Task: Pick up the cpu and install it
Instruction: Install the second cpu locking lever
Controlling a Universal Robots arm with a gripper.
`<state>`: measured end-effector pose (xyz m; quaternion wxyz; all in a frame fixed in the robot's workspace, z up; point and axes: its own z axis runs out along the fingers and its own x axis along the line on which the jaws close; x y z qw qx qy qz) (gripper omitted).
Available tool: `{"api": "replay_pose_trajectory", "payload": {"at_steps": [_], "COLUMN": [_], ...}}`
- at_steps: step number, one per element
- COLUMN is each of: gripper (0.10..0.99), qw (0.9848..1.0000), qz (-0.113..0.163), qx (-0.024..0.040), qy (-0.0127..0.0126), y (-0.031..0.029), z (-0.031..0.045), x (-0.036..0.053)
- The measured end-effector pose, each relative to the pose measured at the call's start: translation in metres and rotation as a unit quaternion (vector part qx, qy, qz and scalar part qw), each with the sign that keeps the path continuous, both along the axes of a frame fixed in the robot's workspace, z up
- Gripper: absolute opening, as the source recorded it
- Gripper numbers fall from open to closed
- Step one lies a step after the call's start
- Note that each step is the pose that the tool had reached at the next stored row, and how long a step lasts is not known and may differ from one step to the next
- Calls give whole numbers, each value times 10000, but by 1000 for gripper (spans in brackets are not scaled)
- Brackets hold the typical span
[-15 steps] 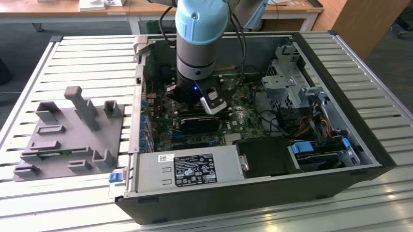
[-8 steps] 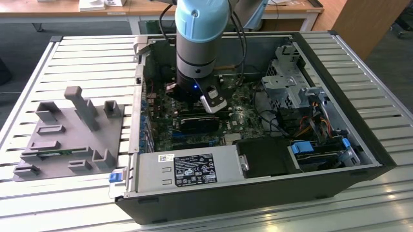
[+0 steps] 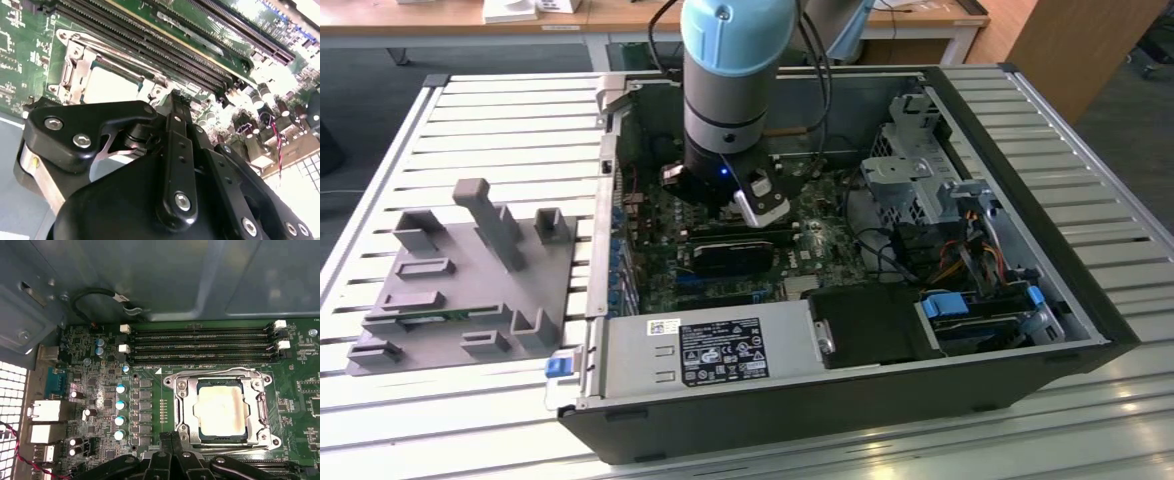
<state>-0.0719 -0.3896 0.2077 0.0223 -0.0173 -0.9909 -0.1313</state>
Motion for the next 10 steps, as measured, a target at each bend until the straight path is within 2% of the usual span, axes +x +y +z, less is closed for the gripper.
{"api": "replay_pose_trajectory", "payload": {"at_steps": [8, 10], "gripper": [106, 106], "qw": [10000, 10000], "qz": [0, 0], "qx": [1, 1], "qy": [0, 0], "y": [0, 0], "z": [188, 215], "x": [-1, -1]}}
